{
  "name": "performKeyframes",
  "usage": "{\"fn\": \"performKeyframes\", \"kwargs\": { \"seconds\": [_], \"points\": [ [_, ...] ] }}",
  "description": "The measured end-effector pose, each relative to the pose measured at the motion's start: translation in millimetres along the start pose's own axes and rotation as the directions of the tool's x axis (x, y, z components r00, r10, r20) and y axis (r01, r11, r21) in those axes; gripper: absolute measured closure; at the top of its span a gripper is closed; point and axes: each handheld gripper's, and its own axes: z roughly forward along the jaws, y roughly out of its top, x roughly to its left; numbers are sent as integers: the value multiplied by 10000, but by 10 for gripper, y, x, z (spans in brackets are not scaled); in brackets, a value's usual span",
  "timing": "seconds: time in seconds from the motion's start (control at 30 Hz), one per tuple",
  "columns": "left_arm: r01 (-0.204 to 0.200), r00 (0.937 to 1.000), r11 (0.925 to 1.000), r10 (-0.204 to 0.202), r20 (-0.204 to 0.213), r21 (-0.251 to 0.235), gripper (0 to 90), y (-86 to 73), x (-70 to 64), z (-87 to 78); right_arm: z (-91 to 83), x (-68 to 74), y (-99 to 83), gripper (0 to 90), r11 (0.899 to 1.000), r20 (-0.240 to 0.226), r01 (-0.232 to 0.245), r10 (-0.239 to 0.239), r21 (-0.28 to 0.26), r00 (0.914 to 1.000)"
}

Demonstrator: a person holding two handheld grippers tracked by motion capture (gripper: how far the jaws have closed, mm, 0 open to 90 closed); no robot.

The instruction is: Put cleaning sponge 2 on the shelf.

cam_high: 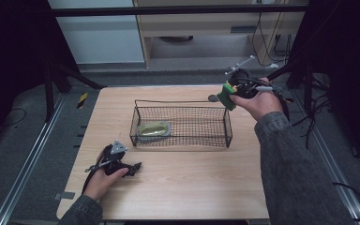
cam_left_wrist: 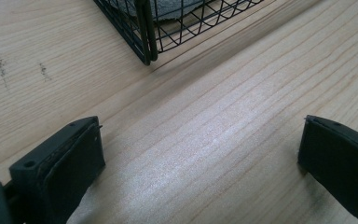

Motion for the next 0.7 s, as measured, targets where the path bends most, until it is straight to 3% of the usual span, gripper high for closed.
{"fn": "performKeyframes", "kwargs": {
  "seconds": [0.37, 0.7],
  "points": [
    [-16, 10000, 10000, 16, 16, -3, 0, 0, 2, 0, 322, 116, -47, 658, 9966, -341, 405, -382, 718, 9987],
    [-37, 10000, 10000, 37, 42, -3, 0, 1, 4, 1, 563, 91, -89, 658, 9963, -675, -22, 80, 857, 9977]
  ]
}}
